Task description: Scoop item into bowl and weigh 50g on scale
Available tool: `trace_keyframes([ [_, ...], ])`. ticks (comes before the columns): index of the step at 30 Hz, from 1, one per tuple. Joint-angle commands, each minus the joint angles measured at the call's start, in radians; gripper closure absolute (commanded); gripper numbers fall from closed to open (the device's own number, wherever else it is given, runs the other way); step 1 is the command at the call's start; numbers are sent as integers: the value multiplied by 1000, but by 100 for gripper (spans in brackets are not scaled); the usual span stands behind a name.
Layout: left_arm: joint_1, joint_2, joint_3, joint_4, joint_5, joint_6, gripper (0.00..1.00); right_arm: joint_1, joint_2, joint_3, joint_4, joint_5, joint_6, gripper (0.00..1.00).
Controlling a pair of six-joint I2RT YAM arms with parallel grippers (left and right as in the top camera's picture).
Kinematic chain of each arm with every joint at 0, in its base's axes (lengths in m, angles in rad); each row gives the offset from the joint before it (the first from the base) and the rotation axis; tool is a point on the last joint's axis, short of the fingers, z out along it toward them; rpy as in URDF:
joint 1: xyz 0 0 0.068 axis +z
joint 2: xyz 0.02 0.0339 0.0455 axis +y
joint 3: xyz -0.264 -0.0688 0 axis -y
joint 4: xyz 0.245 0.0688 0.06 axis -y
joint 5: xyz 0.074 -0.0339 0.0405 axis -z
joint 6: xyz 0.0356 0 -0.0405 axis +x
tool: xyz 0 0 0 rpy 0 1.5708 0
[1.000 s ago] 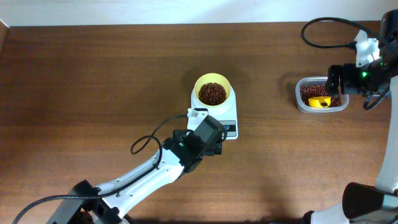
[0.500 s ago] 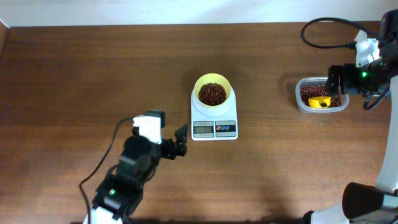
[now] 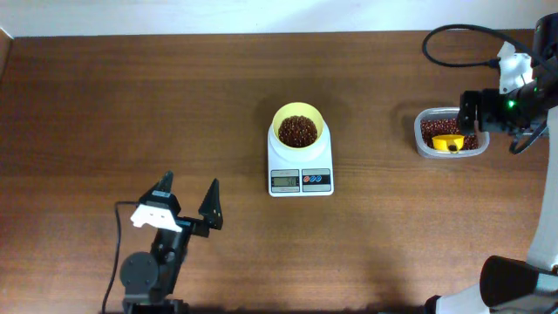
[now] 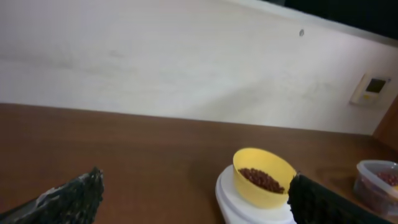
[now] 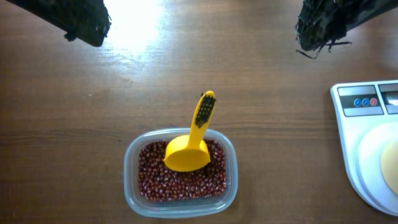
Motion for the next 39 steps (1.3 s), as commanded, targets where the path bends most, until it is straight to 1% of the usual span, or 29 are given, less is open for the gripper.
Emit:
trace_keyframes([
  [1, 16, -72, -59, 29, -3, 12, 1, -5, -11, 17, 0, -9, -8, 1],
  [3, 34, -93, -60, 6, -6, 13, 1, -5, -11, 17, 0, -9, -8, 1],
  [5, 51, -118, -60, -68, -6, 12, 1, -5, -11, 17, 0, -9, -8, 1],
  [7, 71, -156, -60, -173, -8, 14, 1, -5, -11, 17, 0, -9, -8, 1],
  [9, 78, -232, -60, -318, -47, 27, 1, -5, -11, 17, 0, -9, -8, 1],
  [10, 78, -243, -60, -311, -39, 55, 1, -5, -12, 17, 0, -9, -8, 1],
  [13, 78, -254, -60, -313, -48, 69, 1, -5, -11, 17, 0, -9, -8, 1],
  [16, 77, -254, -60, -314, -40, 156, 1, -5, -11, 17, 0, -9, -8, 1],
  [18, 77, -254, -60, -314, -40, 175, 1, -5, -11, 17, 0, -9, -8, 1],
  [21, 77, -254, -60, -317, -33, 174, 1, -5, -11, 17, 0, -9, -8, 1],
  [23, 77, -254, -60, -319, -64, 177, 1, -5, -11, 17, 0, -9, -8, 1],
  [24, 77, -254, -60, -320, -66, 199, 1, -5, -11, 17, 0, -9, -8, 1],
  [29, 77, -254, -60, -320, -66, 219, 1, -5, -11, 17, 0, -9, -8, 1],
  [39, 69, -254, -60, -318, -52, 220, 1, -5, -11, 17, 0, -9, -8, 1],
])
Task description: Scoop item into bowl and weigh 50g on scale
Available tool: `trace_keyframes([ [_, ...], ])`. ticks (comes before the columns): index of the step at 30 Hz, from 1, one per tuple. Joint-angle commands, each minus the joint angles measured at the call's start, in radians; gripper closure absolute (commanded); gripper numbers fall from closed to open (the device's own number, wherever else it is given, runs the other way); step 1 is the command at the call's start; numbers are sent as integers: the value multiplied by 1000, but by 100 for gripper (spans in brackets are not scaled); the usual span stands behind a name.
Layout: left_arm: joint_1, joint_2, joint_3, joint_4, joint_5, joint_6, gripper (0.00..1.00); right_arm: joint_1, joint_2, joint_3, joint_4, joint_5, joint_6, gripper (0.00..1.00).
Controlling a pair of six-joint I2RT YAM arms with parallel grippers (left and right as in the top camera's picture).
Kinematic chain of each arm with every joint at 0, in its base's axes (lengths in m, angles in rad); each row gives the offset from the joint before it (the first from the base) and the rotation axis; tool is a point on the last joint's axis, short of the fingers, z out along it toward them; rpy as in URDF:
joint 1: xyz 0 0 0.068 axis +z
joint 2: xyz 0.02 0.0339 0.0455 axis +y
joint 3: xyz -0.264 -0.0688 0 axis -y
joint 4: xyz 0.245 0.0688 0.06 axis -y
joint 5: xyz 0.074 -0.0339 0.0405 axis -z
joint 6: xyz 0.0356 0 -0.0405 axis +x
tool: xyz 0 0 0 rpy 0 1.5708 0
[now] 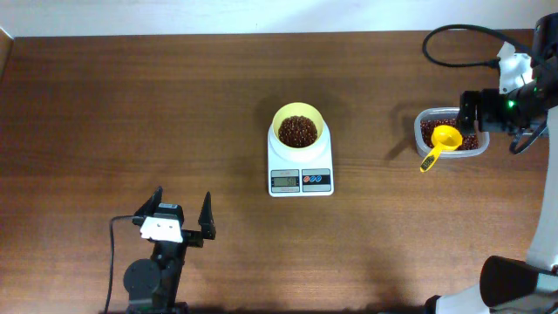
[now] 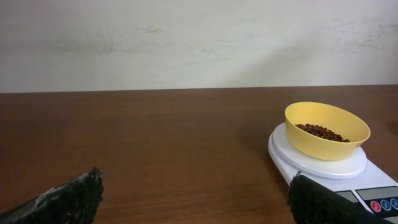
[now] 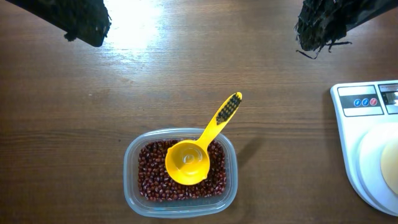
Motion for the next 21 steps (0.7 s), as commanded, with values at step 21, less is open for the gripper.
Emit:
trace_keyframes([
  [21, -38, -10, -2, -8, -34, 16, 1, -5, -11, 16, 0, -9, -7, 1],
])
